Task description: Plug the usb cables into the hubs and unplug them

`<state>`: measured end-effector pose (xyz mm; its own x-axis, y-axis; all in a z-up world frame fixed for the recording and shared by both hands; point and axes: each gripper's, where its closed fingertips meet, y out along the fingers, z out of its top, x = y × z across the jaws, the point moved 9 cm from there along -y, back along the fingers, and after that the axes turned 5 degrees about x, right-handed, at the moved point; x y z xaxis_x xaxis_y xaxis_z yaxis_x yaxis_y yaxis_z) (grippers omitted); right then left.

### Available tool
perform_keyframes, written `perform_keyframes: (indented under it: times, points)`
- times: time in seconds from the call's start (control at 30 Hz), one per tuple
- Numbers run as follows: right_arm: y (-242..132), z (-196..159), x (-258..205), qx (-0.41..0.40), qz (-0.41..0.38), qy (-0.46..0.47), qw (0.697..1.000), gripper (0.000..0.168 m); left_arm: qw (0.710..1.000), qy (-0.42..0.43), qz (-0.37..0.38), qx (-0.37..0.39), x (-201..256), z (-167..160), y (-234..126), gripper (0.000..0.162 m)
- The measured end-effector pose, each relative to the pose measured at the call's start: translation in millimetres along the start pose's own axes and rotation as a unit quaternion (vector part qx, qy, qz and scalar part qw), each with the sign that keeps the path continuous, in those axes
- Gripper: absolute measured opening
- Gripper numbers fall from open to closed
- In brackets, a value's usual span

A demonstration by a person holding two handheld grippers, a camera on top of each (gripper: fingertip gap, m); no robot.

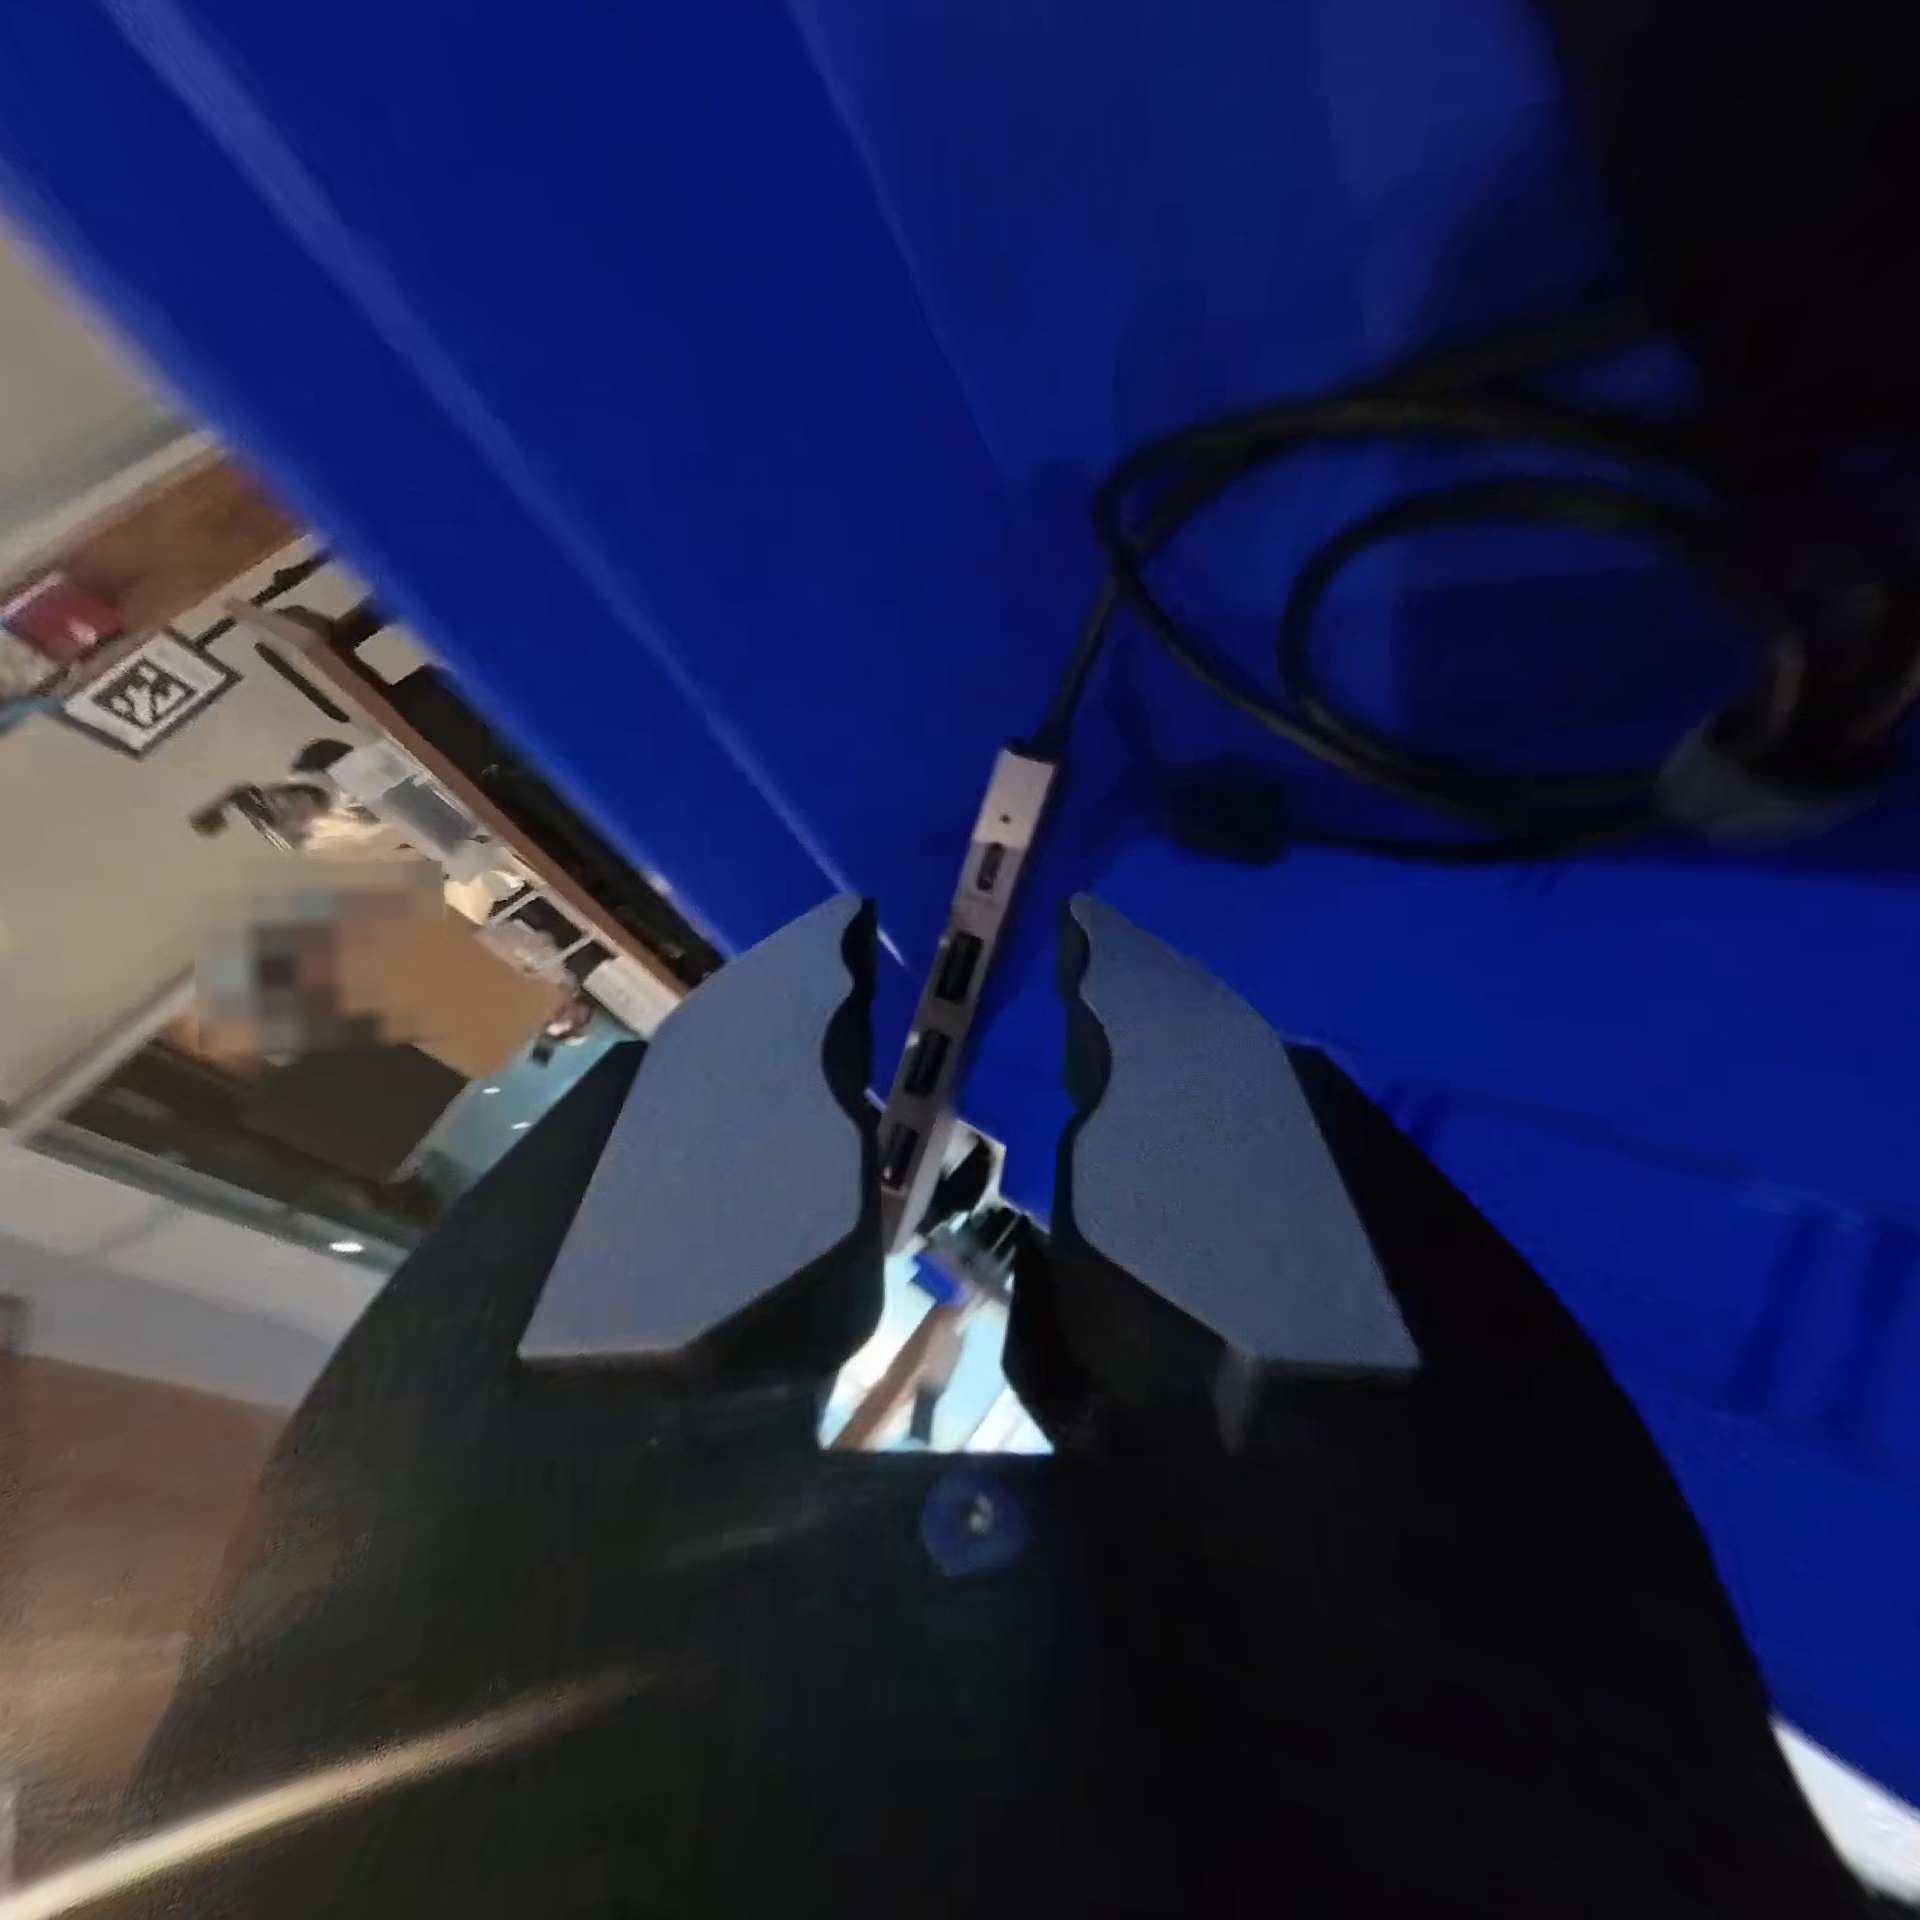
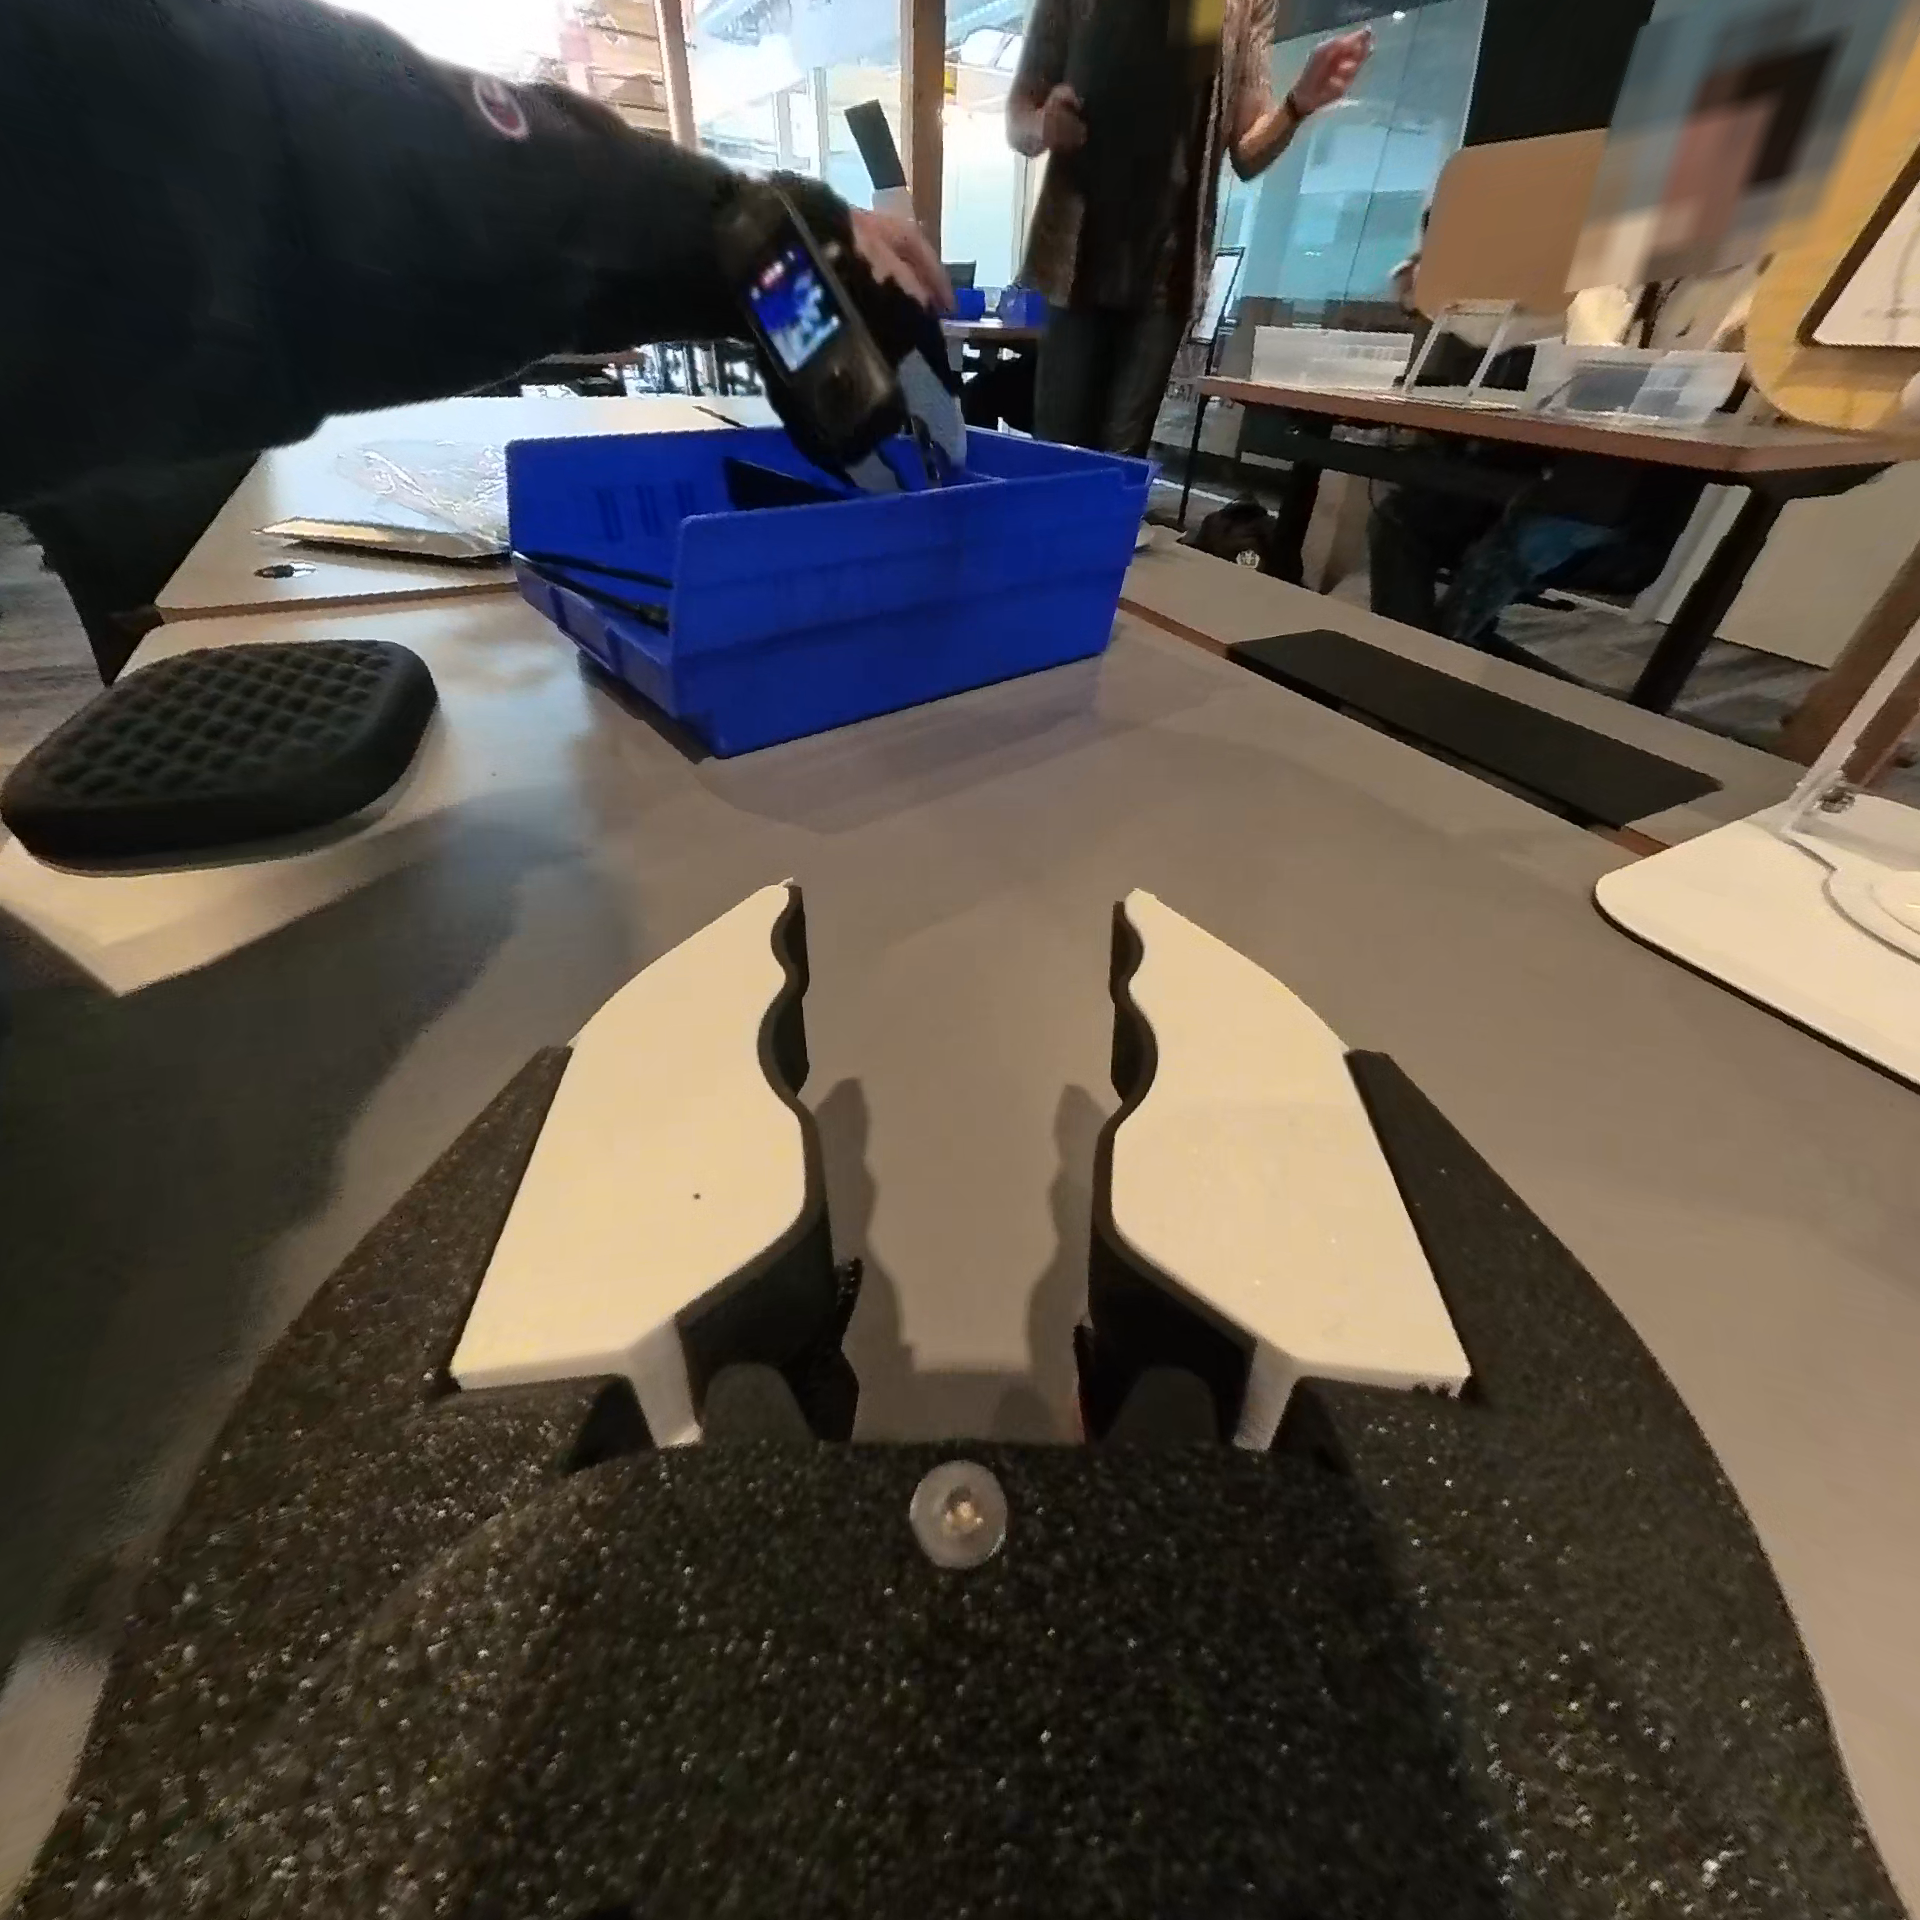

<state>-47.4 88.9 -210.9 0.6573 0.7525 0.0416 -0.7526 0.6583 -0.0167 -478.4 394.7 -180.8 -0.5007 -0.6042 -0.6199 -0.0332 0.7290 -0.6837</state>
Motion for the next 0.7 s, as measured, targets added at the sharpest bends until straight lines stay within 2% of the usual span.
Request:
perform_keyframes:
  times: [0.1, 0.27, 0.43, 0.7]
  points:
    - [-0.2, 0.0, 0.9, 0.002, 0.000, 0.005, 1.000, 0.055, 0.999, 0.044, -0.006, -0.032, -0.1, -0.8, 10.0, 0.027]
    - [-0.7, 0.4, 2.3, 0.006, 0.000, 0.011, 1.000, 0.053, 0.999, 0.007, -0.023, -0.048, 0.2, -2.1, 16.1, 0.015]
    - [0.5, 0.2, 0.2, 0.001, 0.003, 0.000, 1.000, 0.051, 0.998, 0.008, 0.002, -0.060, -1.3, -0.1, 8.2, 0.011]
    - [1.8, 0.0, -2.5, -0.004, 0.007, -0.015, 1.000, 0.046, 0.990, -0.127, 0.049, -0.033, -11.0, -13.2, -29.9, 0.011]
